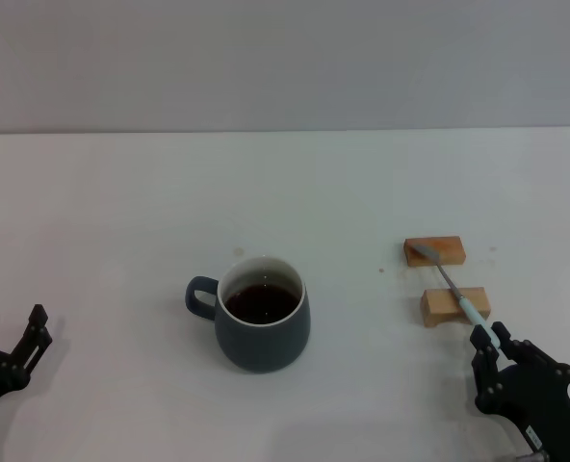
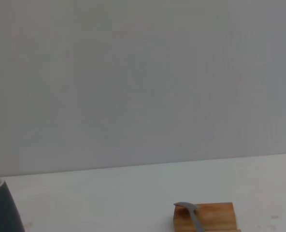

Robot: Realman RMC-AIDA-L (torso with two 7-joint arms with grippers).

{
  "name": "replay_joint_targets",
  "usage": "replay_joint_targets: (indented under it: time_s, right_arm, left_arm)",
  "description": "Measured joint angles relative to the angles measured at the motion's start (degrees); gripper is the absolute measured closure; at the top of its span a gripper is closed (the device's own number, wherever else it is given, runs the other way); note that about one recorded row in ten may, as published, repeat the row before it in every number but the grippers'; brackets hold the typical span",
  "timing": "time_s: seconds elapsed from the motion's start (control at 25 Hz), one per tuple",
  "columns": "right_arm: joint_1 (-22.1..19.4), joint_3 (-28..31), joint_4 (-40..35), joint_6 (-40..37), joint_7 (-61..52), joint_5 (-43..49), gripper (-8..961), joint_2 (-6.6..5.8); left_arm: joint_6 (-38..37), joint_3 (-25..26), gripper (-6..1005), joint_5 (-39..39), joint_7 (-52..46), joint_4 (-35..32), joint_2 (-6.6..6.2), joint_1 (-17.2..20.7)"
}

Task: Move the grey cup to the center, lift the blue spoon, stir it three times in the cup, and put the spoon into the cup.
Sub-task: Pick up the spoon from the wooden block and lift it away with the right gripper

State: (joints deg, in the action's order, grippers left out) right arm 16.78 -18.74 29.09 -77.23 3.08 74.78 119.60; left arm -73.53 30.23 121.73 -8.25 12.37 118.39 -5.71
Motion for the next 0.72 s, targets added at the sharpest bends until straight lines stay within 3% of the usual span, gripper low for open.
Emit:
replay_joint_targets:
  time_s: [0.36,0.72]
  right_arm:
    - [-1.14,-0.25,-0.05,-2.35,0.72,0.26,786,-0.12]
    - [-2.14,-0.64,1.40,-7.98,1.51,0.42,787,-0.84]
  left_arm:
    - [-0.24,-0.12,136,0.26,-0.08,0.38,0.09,0.55]
    - [-0.65,-0.80,136,0.35,0.07,0.91,0.08,0.66]
